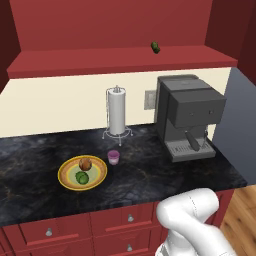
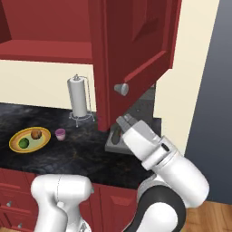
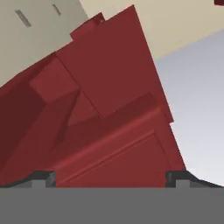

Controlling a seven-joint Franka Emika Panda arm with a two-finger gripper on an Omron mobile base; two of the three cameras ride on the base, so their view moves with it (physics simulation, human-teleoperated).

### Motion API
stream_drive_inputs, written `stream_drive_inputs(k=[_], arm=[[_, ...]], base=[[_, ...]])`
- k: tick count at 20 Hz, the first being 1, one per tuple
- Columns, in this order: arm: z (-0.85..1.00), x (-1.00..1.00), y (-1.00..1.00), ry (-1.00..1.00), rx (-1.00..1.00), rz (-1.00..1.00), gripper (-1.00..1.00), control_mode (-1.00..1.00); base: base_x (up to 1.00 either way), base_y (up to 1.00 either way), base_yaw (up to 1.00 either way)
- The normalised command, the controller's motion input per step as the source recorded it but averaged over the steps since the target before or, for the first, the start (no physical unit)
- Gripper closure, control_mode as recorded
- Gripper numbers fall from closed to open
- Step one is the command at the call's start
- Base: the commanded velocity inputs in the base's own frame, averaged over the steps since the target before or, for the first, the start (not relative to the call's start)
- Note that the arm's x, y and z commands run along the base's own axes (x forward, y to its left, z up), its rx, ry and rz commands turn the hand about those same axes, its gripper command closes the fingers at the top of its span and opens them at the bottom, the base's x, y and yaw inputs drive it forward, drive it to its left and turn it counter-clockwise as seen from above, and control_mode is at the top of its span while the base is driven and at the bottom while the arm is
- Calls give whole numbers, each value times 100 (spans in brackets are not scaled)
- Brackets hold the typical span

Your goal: Pick the avocado and bread from the counter and place them on the plate. Then pick the jam from the cabinet and place it next to the plate. Lastly close the cabinet door.

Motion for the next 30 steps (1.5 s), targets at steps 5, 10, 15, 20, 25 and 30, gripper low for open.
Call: stream_drive_inputs(k=[5,10,15,20,25,30], arm=[[23,0,47,32,-27,-7,-100,-100],[7,0,47,51,-26,-15,-100,-100],[0,1,59,45,-25,-22,-100,-100],[8,10,57,30,-23,-26,-100,-100],[15,29,57,9,-24,-30,-100,-100],[5,51,59,0,-24,-32,-100,-100]], base=[[0,0,0],[0,0,0],[0,0,0],[0,0,0],[0,0,0],[0,0,0]])
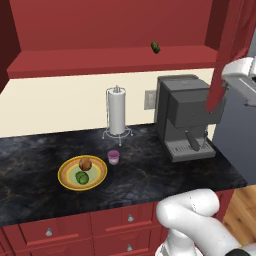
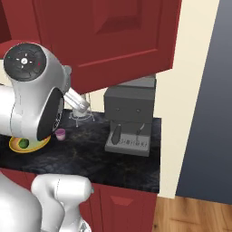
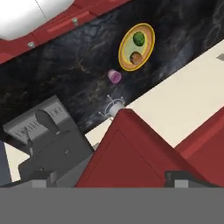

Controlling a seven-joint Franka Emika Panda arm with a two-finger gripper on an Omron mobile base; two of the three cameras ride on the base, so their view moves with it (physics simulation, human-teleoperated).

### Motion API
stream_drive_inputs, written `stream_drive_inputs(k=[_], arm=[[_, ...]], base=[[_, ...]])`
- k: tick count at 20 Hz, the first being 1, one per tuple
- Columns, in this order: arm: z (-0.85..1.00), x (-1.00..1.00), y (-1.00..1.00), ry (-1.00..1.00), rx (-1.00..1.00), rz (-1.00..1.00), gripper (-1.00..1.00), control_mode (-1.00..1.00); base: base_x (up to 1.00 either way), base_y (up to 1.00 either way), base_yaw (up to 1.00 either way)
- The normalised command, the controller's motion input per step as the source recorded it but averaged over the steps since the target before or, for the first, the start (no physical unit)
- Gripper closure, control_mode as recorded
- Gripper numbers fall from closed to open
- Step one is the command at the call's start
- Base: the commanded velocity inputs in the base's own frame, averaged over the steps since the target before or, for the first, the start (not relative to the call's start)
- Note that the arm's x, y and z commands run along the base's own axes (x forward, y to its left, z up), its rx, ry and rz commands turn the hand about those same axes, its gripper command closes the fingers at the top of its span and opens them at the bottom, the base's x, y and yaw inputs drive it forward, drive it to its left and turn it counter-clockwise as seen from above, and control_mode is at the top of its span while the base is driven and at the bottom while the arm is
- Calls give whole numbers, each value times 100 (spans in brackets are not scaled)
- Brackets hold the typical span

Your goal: Pick the avocado and bread from the counter and place them on the plate. Then pick the jam from the cabinet and place it next to the plate. Lastly close the cabinet door.

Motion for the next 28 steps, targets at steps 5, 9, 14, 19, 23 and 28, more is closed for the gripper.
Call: stream_drive_inputs(k=[5,9,14,19,23,28], arm=[[0,60,56,0,-25,-31,-100,-100],[0,64,48,0,-25,-28,-100,-100],[0,67,24,0,-21,-22,-100,-100],[0,76,2,0,-13,-12,-100,-100],[0,80,0,0,-9,-4,-100,-100],[0,80,0,0,-6,0,-100,-100]], base=[[0,0,0],[0,0,0],[0,0,0],[0,0,0],[0,0,0],[0,0,0]])
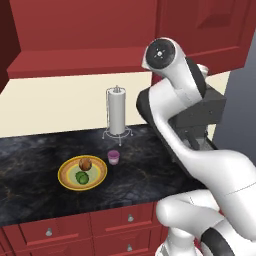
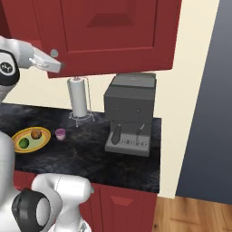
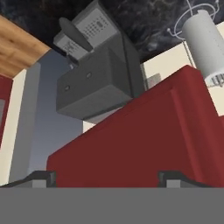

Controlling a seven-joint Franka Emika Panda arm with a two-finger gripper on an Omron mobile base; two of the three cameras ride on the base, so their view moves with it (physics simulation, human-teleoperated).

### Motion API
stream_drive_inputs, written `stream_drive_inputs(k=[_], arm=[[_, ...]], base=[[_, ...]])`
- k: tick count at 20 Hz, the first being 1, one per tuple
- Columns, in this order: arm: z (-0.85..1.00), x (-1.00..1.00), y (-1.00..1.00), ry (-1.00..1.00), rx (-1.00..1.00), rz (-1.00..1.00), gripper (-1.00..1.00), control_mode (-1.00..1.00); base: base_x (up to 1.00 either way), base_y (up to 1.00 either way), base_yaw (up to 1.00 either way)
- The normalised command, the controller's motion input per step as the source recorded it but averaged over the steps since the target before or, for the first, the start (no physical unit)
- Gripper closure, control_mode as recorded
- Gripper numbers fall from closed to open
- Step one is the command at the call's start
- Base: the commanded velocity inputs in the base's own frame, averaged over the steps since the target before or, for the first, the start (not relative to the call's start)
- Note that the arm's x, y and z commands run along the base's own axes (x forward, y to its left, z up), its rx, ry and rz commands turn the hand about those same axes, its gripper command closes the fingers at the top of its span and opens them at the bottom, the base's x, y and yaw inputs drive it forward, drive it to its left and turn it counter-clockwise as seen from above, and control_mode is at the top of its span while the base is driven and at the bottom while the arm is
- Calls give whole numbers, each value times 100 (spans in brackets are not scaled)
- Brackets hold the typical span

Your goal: Pick the avocado and bread from the counter and place them on the plate. Then pick the jam from the cabinet and place it next to the plate. Lastly close the cabinet door.

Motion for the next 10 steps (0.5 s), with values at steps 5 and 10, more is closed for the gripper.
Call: stream_drive_inputs(k=[5,10], arm=[[0,81,0,0,-4,0,-100,-100],[0,83,0,0,-1,0,-100,-100]], base=[[0,0,0],[0,0,0]])
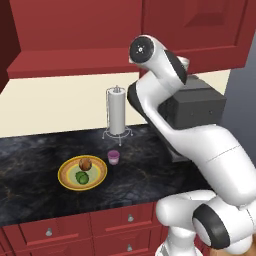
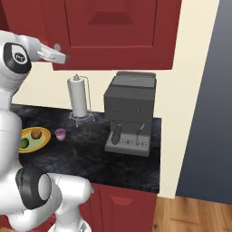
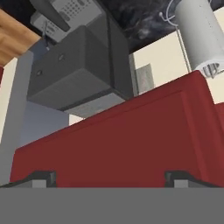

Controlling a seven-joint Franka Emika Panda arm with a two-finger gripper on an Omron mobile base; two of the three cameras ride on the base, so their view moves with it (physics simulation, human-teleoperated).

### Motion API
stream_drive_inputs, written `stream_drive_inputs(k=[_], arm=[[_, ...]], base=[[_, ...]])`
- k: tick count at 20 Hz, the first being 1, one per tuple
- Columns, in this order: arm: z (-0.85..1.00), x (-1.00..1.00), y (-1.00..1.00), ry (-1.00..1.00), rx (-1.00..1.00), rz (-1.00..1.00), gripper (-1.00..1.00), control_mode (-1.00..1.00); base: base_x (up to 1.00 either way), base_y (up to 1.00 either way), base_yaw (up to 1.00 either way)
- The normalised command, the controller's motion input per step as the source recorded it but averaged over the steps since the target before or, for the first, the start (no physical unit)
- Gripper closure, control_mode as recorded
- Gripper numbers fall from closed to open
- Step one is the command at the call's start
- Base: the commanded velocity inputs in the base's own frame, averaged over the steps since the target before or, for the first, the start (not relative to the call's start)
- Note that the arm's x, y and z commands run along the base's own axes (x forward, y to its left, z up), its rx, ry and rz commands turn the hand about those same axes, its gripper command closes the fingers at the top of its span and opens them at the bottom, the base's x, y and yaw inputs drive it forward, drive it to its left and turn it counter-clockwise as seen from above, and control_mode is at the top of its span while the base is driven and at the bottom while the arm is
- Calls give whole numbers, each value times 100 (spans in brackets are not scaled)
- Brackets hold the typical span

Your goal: Pick the avocado and bread from the counter and place them on the plate. Then pick the jam from the cabinet and place it next to the plate. Lastly close the cabinet door.

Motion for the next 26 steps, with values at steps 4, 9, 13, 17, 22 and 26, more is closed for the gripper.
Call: stream_drive_inputs(k=[4,9,13,17,22,26], arm=[[0,81,0,0,0,4,-100,-100],[0,76,0,0,0,5,-100,-100],[0,70,0,0,0,4,-100,-100],[0,62,0,0,0,4,-100,-100],[0,-6,1,0,0,5,-100,-100],[0,-53,4,0,0,16,-100,-100]], base=[[0,0,0],[0,0,0],[0,0,0],[0,0,0],[0,0,0],[0,0,0]])
